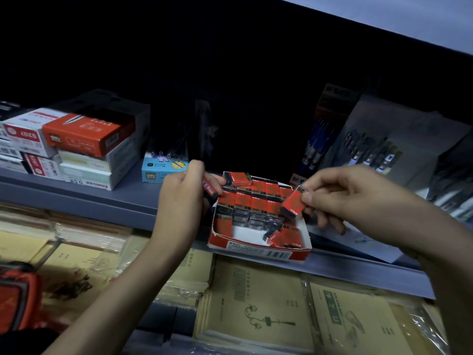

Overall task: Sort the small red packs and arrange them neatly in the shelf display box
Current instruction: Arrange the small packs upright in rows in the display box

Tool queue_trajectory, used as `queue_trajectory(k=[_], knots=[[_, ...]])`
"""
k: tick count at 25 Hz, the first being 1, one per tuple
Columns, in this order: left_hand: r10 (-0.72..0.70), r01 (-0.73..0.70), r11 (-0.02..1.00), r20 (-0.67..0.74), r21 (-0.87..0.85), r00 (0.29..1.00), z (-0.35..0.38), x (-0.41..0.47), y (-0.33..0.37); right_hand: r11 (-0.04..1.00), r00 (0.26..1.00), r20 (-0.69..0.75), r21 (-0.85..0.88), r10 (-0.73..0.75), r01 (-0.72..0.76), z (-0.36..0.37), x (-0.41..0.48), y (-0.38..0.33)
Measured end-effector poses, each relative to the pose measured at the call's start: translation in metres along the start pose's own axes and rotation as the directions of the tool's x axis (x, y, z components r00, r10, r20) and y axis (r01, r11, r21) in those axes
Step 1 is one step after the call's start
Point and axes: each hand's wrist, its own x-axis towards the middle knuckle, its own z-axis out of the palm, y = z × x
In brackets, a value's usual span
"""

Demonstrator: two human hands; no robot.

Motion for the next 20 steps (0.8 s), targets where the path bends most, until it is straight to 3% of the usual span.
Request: queue_trajectory(k=[7,13,16,20], knots=[[-0.002,0.002,1.000,-0.005,-0.011,1.000,0.000,-0.001,0.002,0.994,1.000,-0.031,0.105,-0.004,0.007,0.001,0.000,0.004],[0.007,-0.007,1.000,-0.006,0.001,1.000,0.000,-0.001,0.001,0.997,0.999,-0.038,0.066,0.035,-0.033,0.000,-0.001,0.004],[0.013,-0.013,1.000,-0.008,0.016,1.000,0.000,0.000,-0.001,0.998,0.999,0.004,-0.022,0.054,-0.054,0.004,-0.001,0.005],[0.016,-0.016,1.000,-0.002,0.018,1.000,-0.001,-0.001,0.000,0.955,0.991,-0.130,-0.295,-0.027,-0.013,0.012,0.005,0.005]])
